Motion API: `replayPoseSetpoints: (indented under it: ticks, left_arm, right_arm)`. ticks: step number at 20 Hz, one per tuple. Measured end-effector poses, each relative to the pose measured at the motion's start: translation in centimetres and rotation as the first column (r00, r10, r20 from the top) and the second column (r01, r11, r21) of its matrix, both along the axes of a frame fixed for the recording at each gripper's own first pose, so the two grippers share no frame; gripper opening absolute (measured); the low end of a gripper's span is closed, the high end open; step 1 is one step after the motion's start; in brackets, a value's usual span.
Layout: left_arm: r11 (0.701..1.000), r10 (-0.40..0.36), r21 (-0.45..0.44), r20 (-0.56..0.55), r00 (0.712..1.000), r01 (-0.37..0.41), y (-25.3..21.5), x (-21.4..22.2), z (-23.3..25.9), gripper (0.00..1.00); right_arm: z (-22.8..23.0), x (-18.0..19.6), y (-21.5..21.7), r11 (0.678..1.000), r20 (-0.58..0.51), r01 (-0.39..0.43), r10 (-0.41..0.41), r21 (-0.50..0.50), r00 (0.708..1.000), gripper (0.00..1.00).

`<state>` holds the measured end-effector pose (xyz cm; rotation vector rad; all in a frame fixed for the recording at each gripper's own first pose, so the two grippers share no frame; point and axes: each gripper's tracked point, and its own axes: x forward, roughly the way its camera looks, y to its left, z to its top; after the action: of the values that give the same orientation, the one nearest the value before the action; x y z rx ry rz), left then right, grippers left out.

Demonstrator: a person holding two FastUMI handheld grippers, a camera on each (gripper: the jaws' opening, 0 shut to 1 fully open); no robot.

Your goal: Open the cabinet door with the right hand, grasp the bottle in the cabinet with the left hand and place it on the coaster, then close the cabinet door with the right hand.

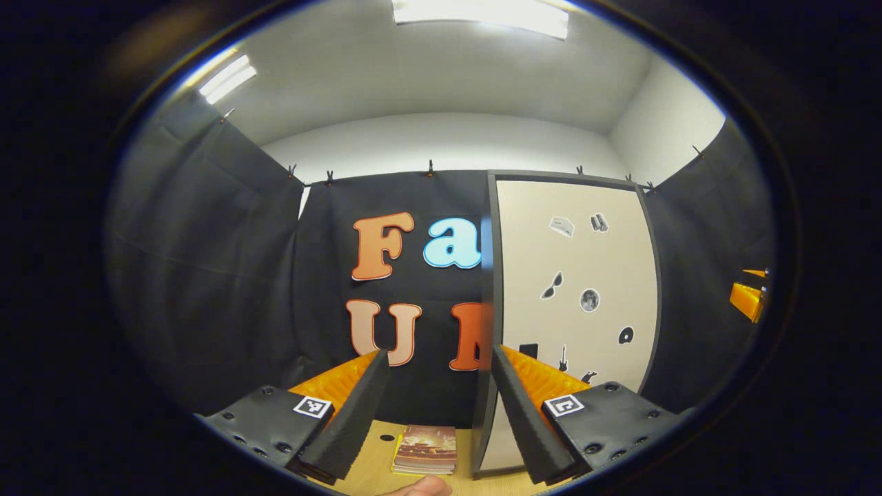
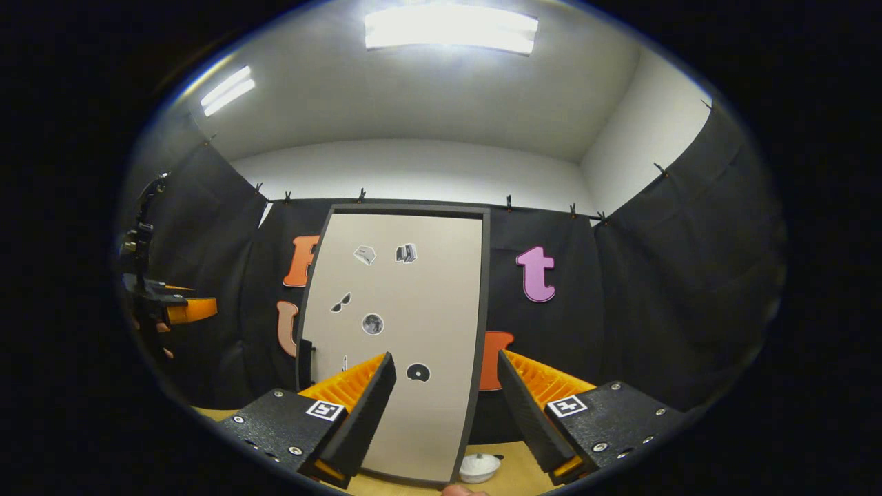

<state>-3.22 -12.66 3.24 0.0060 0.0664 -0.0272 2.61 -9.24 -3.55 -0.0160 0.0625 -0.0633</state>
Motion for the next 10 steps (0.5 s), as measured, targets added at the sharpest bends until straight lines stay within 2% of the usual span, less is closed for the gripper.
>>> replayPoseSetpoints:
  ticks: [1, 2, 10]
  left_arm:
    - [1.0, 0.004, -0.002, 0.004, 1.0, -0.004, 0.1, -0.1, 0.3, 0.93]
    - [1.0, 0.009, -0.003, 0.01, 1.0, -0.009, 0.4, -0.2, 0.5, 0.96]
    - [1.0, 0.016, -0.001, 0.034, 0.999, -0.016, 1.5, -0.8, 1.4, 0.96]
  right_arm:
    - [-0.1, -0.5, 0.5, 1.0, -0.002, -0.012, 0.012, -0.006, 1.0, 0.92]
    - [-0.2, -0.5, 1.2, 1.0, -0.006, -0.028, 0.028, -0.008, 1.0, 0.92]
    - [-0.4, -0.2, 2.7, 0.998, -0.028, -0.058, 0.058, -0.003, 0.998, 0.92]
